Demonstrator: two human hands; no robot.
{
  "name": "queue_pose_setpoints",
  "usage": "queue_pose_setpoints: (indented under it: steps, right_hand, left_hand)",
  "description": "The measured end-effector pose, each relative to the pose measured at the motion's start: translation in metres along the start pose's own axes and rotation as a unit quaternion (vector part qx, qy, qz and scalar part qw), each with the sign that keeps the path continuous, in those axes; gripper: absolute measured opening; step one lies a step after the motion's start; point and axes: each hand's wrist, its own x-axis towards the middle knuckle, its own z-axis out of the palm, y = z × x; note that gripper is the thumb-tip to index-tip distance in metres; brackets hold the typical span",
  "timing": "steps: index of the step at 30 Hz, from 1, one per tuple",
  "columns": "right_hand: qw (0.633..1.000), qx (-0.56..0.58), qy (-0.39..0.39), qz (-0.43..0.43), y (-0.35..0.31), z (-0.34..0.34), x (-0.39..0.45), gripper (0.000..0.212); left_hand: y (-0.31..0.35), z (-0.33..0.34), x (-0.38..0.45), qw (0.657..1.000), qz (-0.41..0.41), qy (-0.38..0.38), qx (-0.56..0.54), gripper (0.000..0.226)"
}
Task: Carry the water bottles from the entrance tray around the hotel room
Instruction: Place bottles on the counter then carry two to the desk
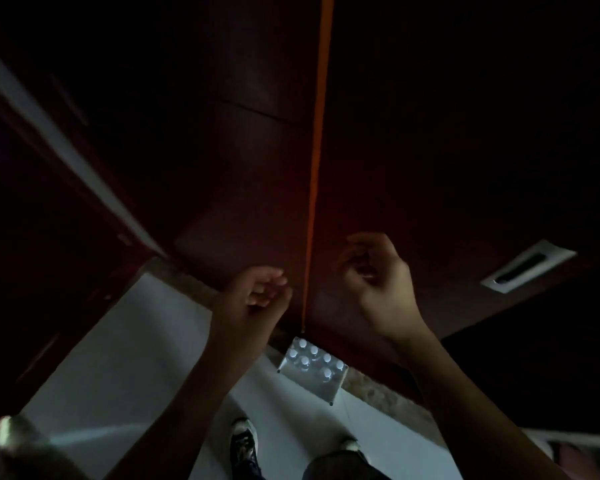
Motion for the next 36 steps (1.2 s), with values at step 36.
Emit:
queue_pose_setpoints:
  steps: [36]
  right_hand:
    - [0.91, -0.128, 0.168, 0.357, 0.61, 0.168, -0.106, 0.043]
  left_hand:
    - [-0.621, 0.21, 0.023, 0.919, -0.082, -0.294, 0.247, 0.045]
